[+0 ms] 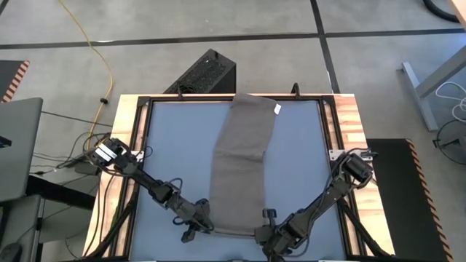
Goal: Roll towel
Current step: Roll the gray towel
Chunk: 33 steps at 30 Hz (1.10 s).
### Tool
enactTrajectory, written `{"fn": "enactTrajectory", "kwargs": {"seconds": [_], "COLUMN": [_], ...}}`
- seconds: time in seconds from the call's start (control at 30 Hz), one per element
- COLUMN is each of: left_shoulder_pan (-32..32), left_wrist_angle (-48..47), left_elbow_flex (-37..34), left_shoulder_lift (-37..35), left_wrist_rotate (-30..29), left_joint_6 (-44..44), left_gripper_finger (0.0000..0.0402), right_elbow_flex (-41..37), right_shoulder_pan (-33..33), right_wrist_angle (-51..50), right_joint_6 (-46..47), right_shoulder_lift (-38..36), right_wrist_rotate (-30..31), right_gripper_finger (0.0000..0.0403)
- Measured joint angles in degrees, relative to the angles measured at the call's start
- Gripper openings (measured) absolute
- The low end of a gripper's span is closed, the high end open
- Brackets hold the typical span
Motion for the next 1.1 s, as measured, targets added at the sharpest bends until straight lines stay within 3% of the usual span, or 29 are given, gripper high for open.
{"fn": "enactTrajectory", "kwargs": {"seconds": [0.1,0.2,0.3,0.47,0.73,1.1], "left_shoulder_pan": [0.13,0.12,-0.08,-0.22,-0.42,-1.55], "left_wrist_angle": [-0.25,-0.74,-2.87,-3.39,-8.00,-8.92], "left_elbow_flex": [-0.04,-0.01,0.12,0.17,0.34,0.32], "left_shoulder_lift": [-1.33,-1.69,-1.82,-1.96,-2.15,-2.04], "left_wrist_rotate": [0.16,-0.05,-0.60,-0.70,-0.87,-4.32], "left_joint_6": [-1.51,-5.12,-8.53,-10.30,-12.68,-13.11], "left_gripper_finger": [0.0000,0.0000,0.0000,0.0000,0.0000,0.0000], "right_elbow_flex": [-0.38,-0.22,-0.28,-0.30,-0.46,-7.82], "right_shoulder_pan": [-1.44,-3.76,-6.22,-9.58,-13.40,-15.67], "right_wrist_angle": [-1.45,-1.39,-0.56,0.73,0.94,4.89], "right_joint_6": [3.55,8.62,13.73,17.67,19.22,25.08], "right_shoulder_lift": [-2.91,-5.38,-5.28,-4.93,-4.86,-5.20], "right_wrist_rotate": [-2.88,-9.56,-16.92,-23.32,-24.15,-25.16], "right_gripper_finger": [0.0032,0.0028,0.0021,0.0026,0.0023,0.0022]}}
